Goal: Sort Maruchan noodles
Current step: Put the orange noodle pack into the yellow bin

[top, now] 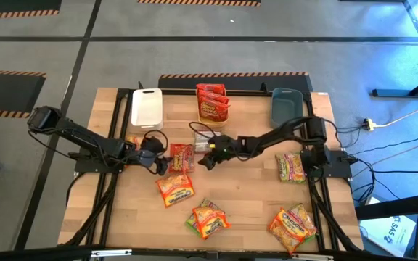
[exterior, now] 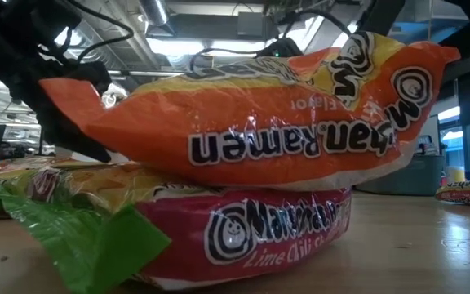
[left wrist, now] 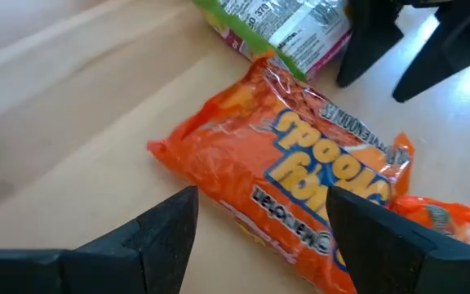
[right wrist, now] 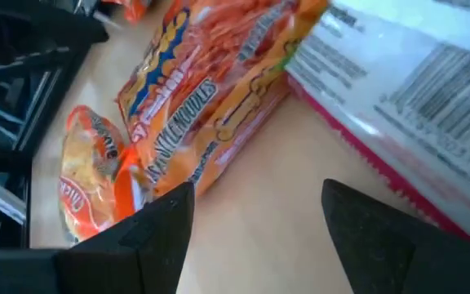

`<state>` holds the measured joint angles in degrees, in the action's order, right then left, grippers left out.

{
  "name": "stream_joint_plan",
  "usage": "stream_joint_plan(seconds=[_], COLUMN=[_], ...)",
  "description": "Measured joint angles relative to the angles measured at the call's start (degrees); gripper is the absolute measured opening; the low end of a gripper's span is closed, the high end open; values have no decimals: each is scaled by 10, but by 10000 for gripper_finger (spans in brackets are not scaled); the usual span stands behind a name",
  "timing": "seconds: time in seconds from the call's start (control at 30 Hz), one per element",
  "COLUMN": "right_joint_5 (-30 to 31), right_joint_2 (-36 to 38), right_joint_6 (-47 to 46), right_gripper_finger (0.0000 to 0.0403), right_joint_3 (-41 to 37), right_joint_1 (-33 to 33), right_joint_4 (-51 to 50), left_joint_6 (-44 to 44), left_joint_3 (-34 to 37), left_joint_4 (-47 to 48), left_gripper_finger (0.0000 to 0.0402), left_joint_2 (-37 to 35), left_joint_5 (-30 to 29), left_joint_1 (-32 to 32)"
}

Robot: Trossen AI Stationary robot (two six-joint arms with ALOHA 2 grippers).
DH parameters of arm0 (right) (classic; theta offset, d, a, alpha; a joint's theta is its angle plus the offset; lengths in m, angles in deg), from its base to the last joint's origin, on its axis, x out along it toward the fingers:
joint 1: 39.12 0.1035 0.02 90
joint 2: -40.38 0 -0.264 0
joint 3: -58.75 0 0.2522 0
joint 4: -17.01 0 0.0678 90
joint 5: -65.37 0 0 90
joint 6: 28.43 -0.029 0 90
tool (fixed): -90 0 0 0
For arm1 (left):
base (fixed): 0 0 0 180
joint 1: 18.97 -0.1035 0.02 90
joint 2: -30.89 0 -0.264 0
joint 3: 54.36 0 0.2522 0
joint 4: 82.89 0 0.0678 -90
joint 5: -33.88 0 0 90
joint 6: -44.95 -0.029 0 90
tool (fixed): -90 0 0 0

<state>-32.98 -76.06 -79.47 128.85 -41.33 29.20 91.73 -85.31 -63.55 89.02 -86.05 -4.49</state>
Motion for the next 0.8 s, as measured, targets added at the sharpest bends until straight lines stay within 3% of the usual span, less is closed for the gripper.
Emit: stream_joint_plan(seconds=[0.3,0.6,0.8], right_joint_5=[39,64,78], right_joint_2=[-42,-50,-59], right_joint_6=[-49,-37,-31], right_gripper_finger=[277,319,325], right_joint_3=[47,67,82], right_joint_1=[15,15,16], right_joint_4=[15,8,7], left_joint_6=[29,49,31], left_joint_3=[49,140,157], left_joint_4=[-10,-171,-207], left_gripper_finger=[264,264,264], left_joint_2=[0,0,0], left_joint_5=[6,5,0], left_joint_1=[3,2,2])
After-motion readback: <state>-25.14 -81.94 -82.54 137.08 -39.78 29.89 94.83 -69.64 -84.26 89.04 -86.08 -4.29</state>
